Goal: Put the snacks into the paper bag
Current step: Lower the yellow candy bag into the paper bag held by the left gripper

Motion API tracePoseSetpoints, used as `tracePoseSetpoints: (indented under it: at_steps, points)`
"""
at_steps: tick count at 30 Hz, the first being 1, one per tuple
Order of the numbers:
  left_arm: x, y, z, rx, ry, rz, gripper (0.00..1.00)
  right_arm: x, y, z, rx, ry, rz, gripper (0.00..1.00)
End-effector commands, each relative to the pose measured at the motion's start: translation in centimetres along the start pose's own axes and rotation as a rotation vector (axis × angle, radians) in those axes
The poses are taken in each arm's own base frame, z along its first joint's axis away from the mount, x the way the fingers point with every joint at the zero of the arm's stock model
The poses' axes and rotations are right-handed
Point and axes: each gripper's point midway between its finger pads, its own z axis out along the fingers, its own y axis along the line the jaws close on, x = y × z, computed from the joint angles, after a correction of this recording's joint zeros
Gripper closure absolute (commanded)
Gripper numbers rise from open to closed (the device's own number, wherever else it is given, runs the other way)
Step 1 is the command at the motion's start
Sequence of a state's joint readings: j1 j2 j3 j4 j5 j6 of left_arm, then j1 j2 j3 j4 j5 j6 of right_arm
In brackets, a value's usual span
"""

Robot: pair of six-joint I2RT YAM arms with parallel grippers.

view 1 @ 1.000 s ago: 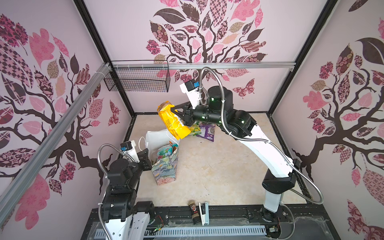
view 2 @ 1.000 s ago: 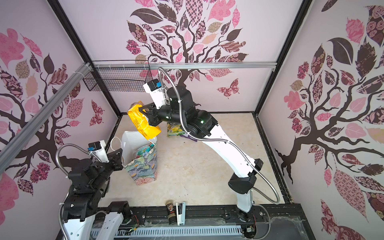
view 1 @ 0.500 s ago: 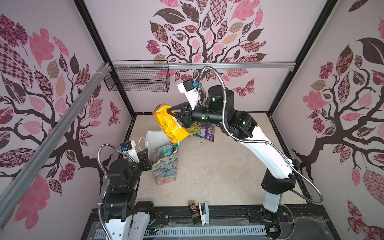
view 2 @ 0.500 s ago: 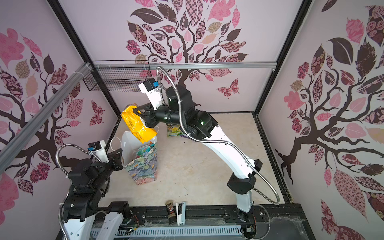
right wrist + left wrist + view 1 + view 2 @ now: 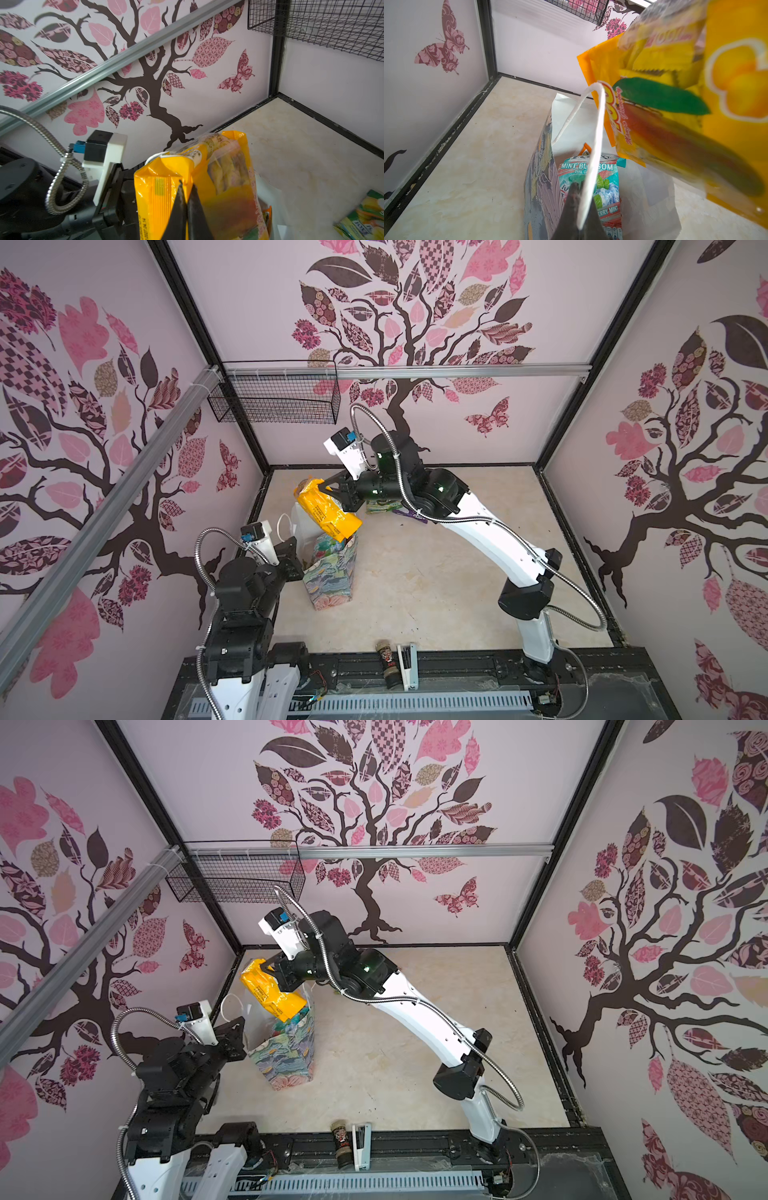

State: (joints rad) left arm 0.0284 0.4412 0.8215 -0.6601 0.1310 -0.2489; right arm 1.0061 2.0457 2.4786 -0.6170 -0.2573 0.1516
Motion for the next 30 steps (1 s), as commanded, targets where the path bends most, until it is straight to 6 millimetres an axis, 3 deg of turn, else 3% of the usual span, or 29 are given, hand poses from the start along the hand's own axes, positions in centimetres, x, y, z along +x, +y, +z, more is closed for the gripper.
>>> tracePoseSetpoints:
  at_steps: [1,13,23,30]
  points:
    - [-0.5,0.2,0.1,-0.009,-0.026,0.011,1.0,-3.5,0.4,-0.8,0.14,-0.131,-0.17,1.0]
    - [-0.4,0.2,-0.1,-0.01,-0.028,0.01,1.0,-0.7,-1.1,1.9,0.368,-0.075,-0.314,1.0]
    - [-0.5,0.5,-0.2,-0.03,-0.033,0.008,1.0,1.4,-2.7,3.2,0.432,-0.044,-0.356,1.0]
    - [-0.4,0.6,-0.2,-0.031,-0.031,0.007,1.0,1.5,-3.4,3.6,0.492,-0.052,-0.394,1.0]
